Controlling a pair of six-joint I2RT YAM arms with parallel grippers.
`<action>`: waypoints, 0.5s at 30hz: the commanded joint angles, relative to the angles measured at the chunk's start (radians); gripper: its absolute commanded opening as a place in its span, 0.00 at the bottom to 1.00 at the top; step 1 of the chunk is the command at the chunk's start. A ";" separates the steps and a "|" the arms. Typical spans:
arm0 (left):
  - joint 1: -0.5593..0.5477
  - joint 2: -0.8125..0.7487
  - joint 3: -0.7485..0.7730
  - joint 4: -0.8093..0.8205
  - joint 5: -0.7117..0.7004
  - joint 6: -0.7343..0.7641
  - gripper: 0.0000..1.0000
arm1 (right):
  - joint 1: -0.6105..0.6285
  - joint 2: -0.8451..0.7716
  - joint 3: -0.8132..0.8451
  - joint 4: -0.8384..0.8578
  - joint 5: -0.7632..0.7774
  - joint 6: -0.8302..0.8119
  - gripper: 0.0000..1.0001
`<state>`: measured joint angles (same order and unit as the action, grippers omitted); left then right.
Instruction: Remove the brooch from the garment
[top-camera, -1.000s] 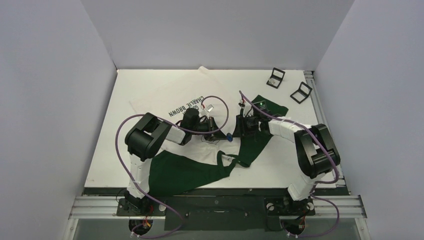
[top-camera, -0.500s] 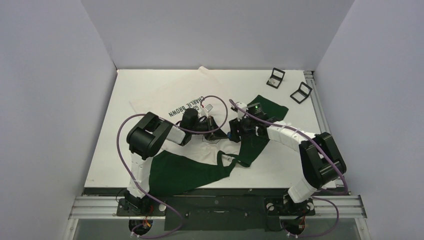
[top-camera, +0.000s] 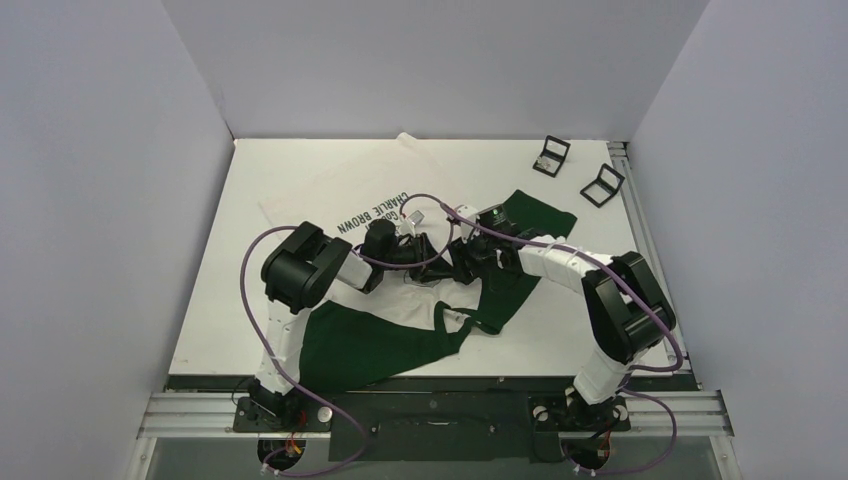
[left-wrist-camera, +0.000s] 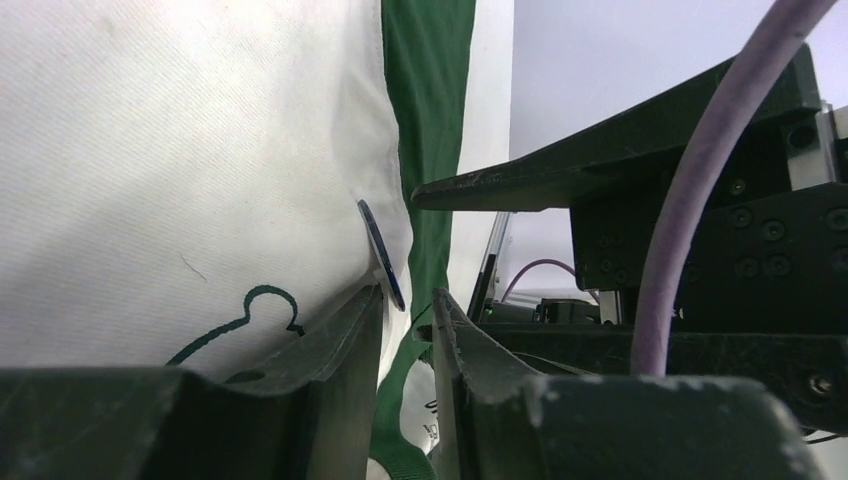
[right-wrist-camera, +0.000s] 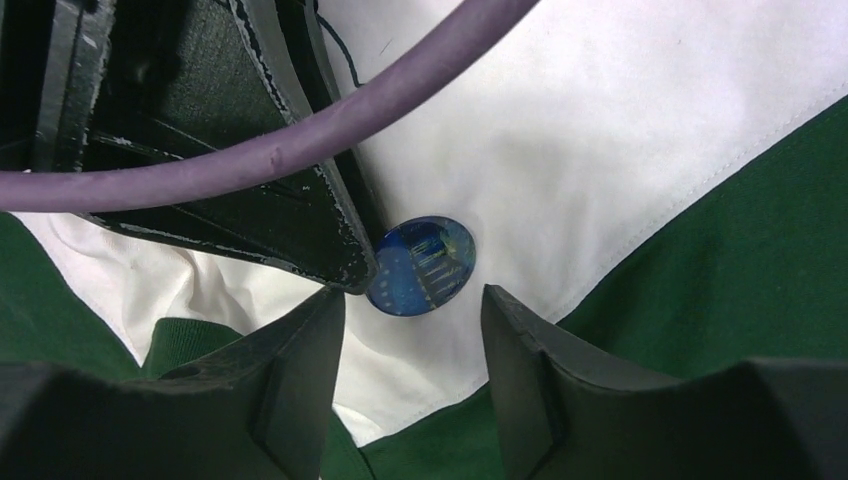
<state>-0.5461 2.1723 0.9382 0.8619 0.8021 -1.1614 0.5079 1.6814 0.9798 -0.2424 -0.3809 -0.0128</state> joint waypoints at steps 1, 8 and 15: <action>0.001 0.006 0.031 0.124 0.034 -0.044 0.24 | 0.009 0.008 0.035 0.020 0.054 -0.016 0.46; 0.002 0.009 0.043 0.156 0.035 -0.064 0.34 | 0.015 0.023 0.053 0.009 0.057 -0.021 0.45; 0.000 0.019 0.049 0.180 0.035 -0.084 0.34 | 0.020 0.044 0.071 -0.005 0.034 -0.016 0.50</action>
<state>-0.5392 2.1815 0.9501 0.9363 0.7967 -1.2209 0.5190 1.7092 1.0080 -0.2668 -0.3550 -0.0189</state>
